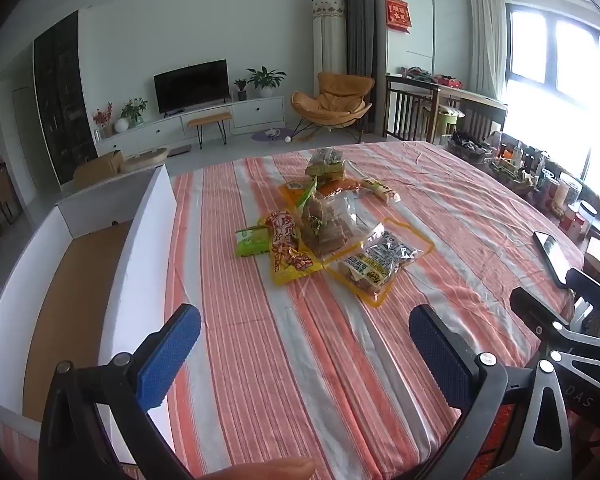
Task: Organize snacks
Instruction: 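Move both tools toward the snack pile on the table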
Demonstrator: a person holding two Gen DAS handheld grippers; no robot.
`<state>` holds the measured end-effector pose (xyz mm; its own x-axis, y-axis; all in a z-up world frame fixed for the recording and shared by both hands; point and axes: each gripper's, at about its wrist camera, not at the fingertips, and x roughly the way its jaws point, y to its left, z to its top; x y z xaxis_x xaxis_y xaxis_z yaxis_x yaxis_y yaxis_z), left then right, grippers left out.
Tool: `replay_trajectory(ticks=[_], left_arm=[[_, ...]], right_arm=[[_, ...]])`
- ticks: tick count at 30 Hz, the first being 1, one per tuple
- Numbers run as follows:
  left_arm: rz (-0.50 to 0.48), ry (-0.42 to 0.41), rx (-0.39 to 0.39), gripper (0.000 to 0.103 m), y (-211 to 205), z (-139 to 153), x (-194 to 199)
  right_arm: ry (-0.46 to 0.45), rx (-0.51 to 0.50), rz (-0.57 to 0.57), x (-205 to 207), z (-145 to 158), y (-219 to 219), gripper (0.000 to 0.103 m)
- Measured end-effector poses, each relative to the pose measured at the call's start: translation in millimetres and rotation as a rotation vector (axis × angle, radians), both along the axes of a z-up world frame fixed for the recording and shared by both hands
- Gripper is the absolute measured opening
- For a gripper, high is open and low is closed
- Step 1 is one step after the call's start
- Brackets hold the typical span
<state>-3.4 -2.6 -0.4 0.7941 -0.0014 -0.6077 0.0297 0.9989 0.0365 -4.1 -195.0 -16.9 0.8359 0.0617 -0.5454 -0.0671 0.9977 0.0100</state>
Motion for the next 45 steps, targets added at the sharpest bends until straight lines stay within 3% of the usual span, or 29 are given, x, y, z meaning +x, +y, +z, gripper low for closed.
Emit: replay_trajectory(ticks=[37, 45], left_arm=[[-0.006, 0.098, -0.004, 0.103, -2.0, -19.5, 8.9], [0.016, 0.118, 0.037, 0.103, -1.1, -25.7, 10.6]], right_arm=[[-0.009, 0.025, -0.026, -2.6, -1.1, -11.5, 0.095], [-0.001, 0.024, -0.025, -2.9, -3.1, -9.9, 0.095]])
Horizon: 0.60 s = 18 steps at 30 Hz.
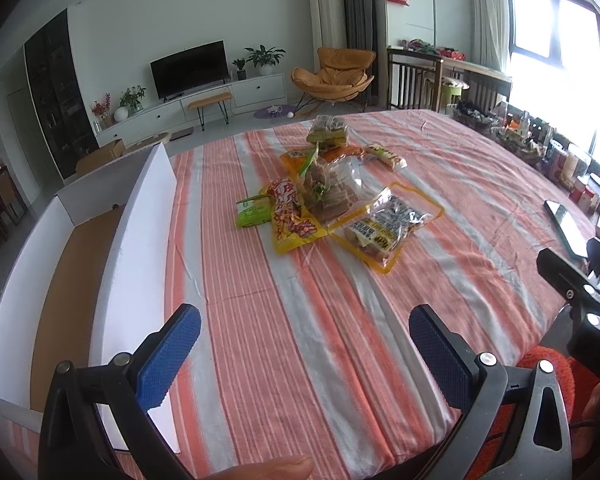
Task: Organize snacks
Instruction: 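Move both tools toward the snack pile on the table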
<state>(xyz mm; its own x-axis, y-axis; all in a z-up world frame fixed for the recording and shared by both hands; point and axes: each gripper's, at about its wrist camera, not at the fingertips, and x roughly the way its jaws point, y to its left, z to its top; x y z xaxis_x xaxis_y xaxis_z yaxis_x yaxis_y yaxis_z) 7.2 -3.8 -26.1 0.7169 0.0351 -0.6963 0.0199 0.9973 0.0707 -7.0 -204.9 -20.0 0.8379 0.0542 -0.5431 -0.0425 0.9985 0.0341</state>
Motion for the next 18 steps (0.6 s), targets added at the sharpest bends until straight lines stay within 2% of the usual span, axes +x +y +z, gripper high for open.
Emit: replay_trajectory(ticks=[18], left_arm=[[0.027, 0.059, 0.058, 0.103, -0.9, -12.6, 5.4]], right_arm=[[0.009, -0.006, 0.005, -1.4, -1.5, 1.9, 0.095]])
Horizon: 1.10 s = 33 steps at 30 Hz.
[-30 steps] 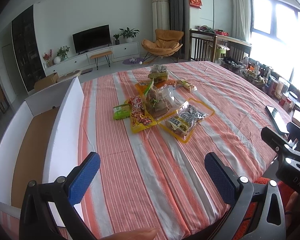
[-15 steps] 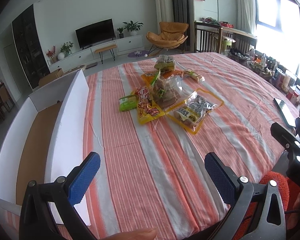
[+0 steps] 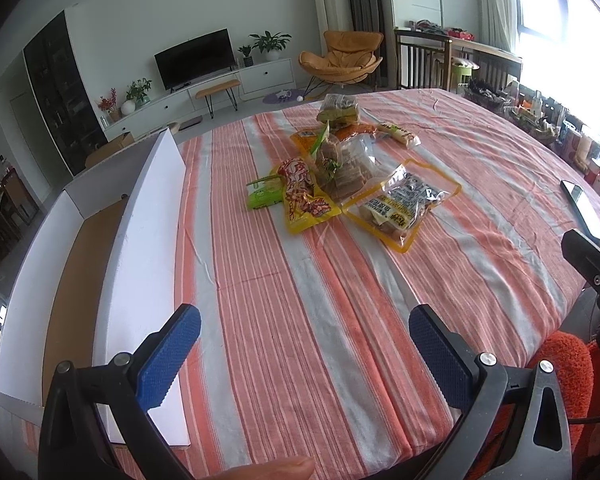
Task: Organize snacks
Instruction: 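Move both tools toward the snack pile on the table, then grasp the long yellow snack bag with the left tool while the right tool grasps the peanut bag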
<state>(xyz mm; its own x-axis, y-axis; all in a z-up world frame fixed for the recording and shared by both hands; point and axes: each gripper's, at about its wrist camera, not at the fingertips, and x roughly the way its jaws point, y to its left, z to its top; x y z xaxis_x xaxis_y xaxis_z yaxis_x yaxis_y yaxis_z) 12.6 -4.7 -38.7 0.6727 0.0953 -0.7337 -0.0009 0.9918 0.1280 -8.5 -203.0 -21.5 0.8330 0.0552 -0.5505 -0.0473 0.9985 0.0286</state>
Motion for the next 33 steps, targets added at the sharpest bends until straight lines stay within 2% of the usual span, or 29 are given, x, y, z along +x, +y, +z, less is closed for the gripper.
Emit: replay_trajectory(ticks=[16, 19, 22, 24, 25, 28, 33], left_arm=[[0.030, 0.072, 0.031, 0.103, 2.7, -20.5, 11.8], [0.025, 0.129, 0.005, 0.103, 6.5, -38.0, 23.8], [0.024, 0.243, -0.010, 0.103, 11.7, -73.4, 50.6], [0.018, 0.301, -0.022, 0.103, 15.0, -92.5, 66.7], [0.015, 0.277, -0.062, 0.103, 19.2, -91.1, 68.7], [0.027, 0.290, -0.118, 0.103, 30.0, -89.0, 77.7], [-0.001, 0.253, -0.127, 0.103, 34.0, -84.5, 76.2]], right_arm=[[0.027, -0.003, 0.005, 3.9, -8.9, 0.7, 0.095], [0.039, -0.005, 0.007, 5.8, -11.9, 1.8, 0.095], [0.069, 0.001, 0.025, 14.9, -16.4, 2.0, 0.095], [0.131, 0.038, 0.084, 35.0, -20.8, 1.5, 0.095], [0.169, 0.050, 0.111, 47.6, -24.1, 1.9, 0.095], [0.334, 0.008, 0.160, 97.8, -49.8, 16.3, 0.095], [0.416, -0.072, 0.254, 151.6, -81.7, 70.7, 0.095]])
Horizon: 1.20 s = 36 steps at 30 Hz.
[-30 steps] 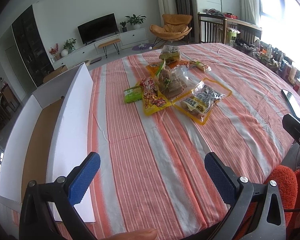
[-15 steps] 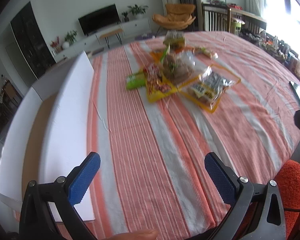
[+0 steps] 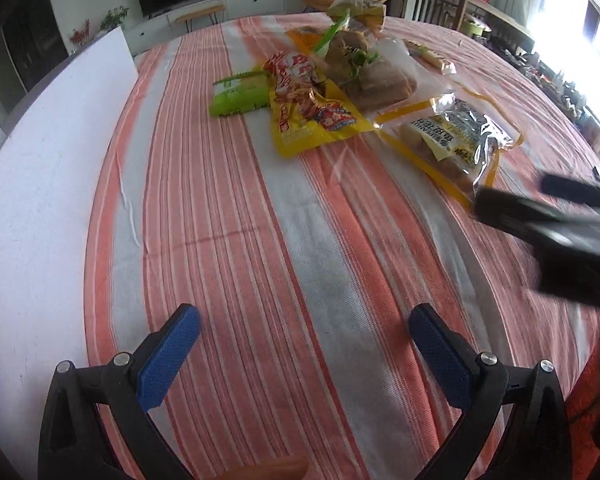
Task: Organize snacks
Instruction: 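Grasp the long yellow snack bag with the left tool while the right tool grasps the peanut bag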
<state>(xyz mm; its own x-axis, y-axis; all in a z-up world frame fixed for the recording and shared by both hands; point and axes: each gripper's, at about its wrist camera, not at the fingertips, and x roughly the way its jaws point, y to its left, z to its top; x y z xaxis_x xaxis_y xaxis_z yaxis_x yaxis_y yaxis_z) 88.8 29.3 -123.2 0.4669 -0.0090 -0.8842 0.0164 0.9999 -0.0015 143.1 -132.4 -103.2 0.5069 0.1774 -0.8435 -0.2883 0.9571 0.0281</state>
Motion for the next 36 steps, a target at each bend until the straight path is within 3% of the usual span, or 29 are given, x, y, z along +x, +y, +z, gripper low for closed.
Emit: replay_trajectory(ticks=[3, 5, 11, 13, 15, 18, 19, 20, 22, 25, 26, 27, 31, 34, 36], left_arm=[[-0.019, -0.029, 0.001, 0.103, 2.0, -0.5, -4.7], [-0.038, -0.041, 0.002, 0.103, 3.2, -5.3, -4.0], [-0.049, -0.054, -0.005, 0.103, 5.0, -7.8, 1.6], [-0.034, -0.031, -0.049, 0.103, 8.6, -4.4, 12.6], [-0.004, -0.022, -0.148, 0.103, 17.8, 5.1, 34.0], [0.056, -0.088, -0.192, 0.101, 26.7, 23.4, 71.1], [0.075, -0.107, -0.174, 0.094, 26.5, 26.4, 85.5], [0.090, -0.114, -0.153, 0.081, 24.2, 26.5, 102.2], [0.090, -0.089, -0.132, 0.065, 16.6, 17.4, 130.1], [0.058, -0.080, -0.091, 0.052, 3.1, 2.8, 149.8], [0.056, -0.100, -0.061, 0.040, 1.0, 3.0, 149.3], [0.051, -0.123, -0.042, 0.038, 0.7, 5.4, 143.4], [0.012, -0.052, -0.135, 0.037, 17.7, 5.1, 104.5], [-0.018, -0.004, -0.157, 0.039, 22.2, 6.7, 55.8], [-0.011, 0.017, -0.148, 0.055, 23.4, 7.3, 37.2]], right_arm=[[0.010, -0.040, 0.046, 24.9, -14.6, 26.2, 0.095], [0.015, -0.058, 0.017, 34.5, -21.9, 20.8, 0.095], [-0.047, 0.001, -0.359, 24.6, -20.8, -71.4, 0.095], [-0.080, 0.031, -0.360, 11.2, -21.6, -80.8, 0.095], [-0.117, 0.031, -0.356, -3.6, -23.1, -79.5, 0.095], [-0.125, 0.041, -0.339, -6.4, -21.9, -73.6, 0.096], [-0.113, 0.041, -0.336, -4.2, -23.7, -75.2, 0.096], [-0.116, 0.044, -0.336, -1.1, -23.4, -75.0, 0.096], [-0.118, 0.054, -0.336, -1.8, -23.7, -76.4, 0.096], [-0.122, 0.072, -0.336, 1.8, -23.0, -78.1, 0.096], [-0.123, 0.079, -0.336, 1.8, -22.6, -79.2, 0.096], [-0.124, 0.083, -0.336, 1.9, -22.9, -79.6, 0.096], [-0.127, 0.096, -0.337, 1.1, -22.8, -80.7, 0.096], [-0.127, 0.097, -0.338, 1.5, -22.5, -80.5, 0.096], [-0.127, 0.098, -0.338, 1.5, -22.3, -80.6, 0.096]])
